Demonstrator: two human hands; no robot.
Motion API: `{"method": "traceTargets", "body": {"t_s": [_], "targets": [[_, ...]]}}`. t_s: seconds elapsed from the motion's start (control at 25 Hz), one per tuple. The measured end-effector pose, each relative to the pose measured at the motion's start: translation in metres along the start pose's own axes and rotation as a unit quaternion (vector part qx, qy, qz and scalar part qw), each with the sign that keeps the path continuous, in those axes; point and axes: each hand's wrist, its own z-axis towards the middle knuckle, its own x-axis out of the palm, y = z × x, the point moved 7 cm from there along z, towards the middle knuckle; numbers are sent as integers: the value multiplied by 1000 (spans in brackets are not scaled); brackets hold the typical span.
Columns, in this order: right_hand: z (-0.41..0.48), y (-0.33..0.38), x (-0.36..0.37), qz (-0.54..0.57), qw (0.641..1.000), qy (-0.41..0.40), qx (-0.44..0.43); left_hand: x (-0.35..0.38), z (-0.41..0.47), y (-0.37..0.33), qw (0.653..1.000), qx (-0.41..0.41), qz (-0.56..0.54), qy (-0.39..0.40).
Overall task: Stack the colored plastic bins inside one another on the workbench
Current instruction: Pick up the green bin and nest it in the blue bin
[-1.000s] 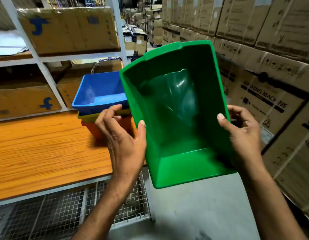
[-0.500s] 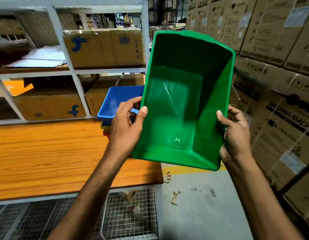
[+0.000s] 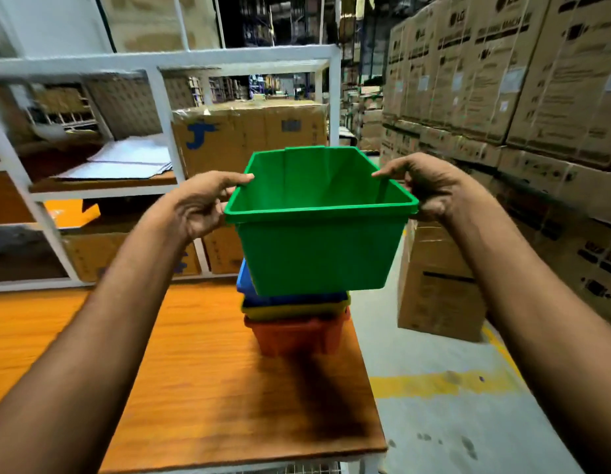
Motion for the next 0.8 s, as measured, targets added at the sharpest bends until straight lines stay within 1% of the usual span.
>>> {"method": "traceTargets", "body": {"t_s": [0.12, 0.2, 0.44, 0.52, 0.6, 0.68, 0.8], "targets": [[27, 3, 22, -21, 999, 4, 27, -29, 38, 3, 998, -57, 6, 29], [41, 1, 32, -20, 999, -6, 36, -40, 53, 3, 997, -69, 2, 27], [70, -8, 46, 13, 999, -24, 34, -55, 83, 8, 998, -55, -16, 12], [78, -15, 43, 23, 999, -22, 30, -56, 90, 18, 999, -48, -10, 6], [88, -23, 39, 24, 999, 0, 31, -63, 98, 30, 999, -39, -1, -4], [105, -38, 30, -4, 999, 2, 43, -69, 104, 46, 999, -46, 4, -1], [120, -59, 20, -16, 998, 0, 55, -72, 111, 65, 998, -56, 14, 0]]}}
